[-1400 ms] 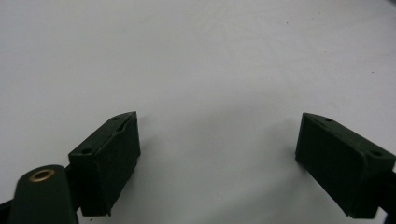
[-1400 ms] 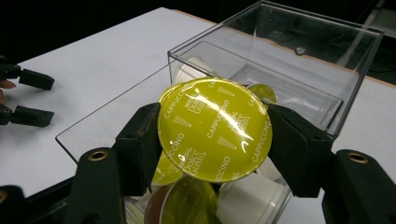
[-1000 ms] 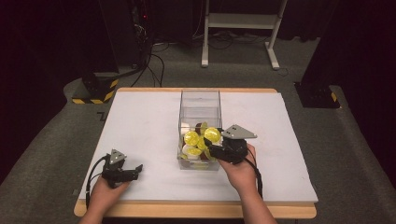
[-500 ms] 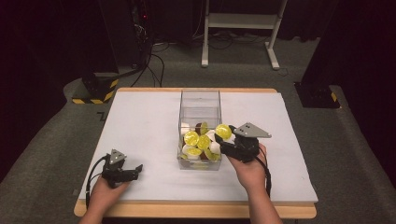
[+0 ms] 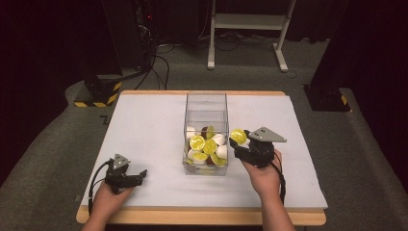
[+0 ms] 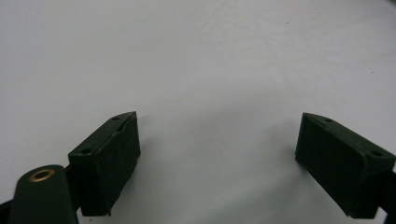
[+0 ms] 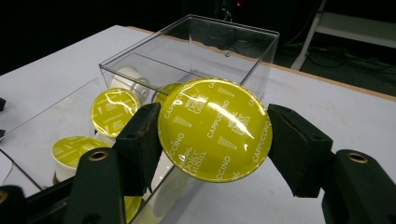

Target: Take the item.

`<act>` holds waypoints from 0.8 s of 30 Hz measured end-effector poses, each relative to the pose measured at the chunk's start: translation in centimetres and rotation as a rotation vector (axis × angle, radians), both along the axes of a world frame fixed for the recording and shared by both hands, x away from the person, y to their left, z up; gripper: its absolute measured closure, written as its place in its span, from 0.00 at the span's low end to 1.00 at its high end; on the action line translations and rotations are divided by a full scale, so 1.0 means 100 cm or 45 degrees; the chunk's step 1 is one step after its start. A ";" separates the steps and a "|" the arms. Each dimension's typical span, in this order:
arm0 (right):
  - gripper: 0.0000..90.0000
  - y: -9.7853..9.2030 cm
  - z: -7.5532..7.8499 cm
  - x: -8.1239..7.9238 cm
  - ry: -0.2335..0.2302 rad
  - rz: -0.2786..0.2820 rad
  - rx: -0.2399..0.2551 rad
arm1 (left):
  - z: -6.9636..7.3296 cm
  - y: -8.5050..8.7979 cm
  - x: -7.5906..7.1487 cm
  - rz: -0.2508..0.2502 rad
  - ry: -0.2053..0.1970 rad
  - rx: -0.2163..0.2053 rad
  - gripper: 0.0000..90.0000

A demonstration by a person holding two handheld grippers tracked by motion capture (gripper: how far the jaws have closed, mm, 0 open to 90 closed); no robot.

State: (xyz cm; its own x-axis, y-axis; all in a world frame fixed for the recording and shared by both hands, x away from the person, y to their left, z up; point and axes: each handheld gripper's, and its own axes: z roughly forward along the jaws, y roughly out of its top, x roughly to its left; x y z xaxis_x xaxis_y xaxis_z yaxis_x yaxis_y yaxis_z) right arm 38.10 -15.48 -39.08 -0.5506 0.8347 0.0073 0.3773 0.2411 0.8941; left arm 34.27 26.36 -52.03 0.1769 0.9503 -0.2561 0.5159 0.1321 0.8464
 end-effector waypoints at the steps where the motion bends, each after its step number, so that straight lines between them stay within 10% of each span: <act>1: 0.43 -0.001 0.000 0.001 0.001 -0.007 0.002 | 0.000 0.000 0.000 0.000 0.000 0.000 0.15; 24: 0.43 -0.036 -0.025 0.032 0.078 -0.155 -0.013 | 0.000 0.001 0.000 -0.010 0.005 0.013 0.15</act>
State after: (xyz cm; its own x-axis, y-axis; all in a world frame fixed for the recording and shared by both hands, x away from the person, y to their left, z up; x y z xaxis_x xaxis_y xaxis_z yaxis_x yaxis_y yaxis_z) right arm 41.34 -19.03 -41.60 -0.4439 0.8956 0.0291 0.4583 0.1990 0.8663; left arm 34.23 26.44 -52.01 0.1834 0.9516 -0.2468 0.5202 0.1191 0.8457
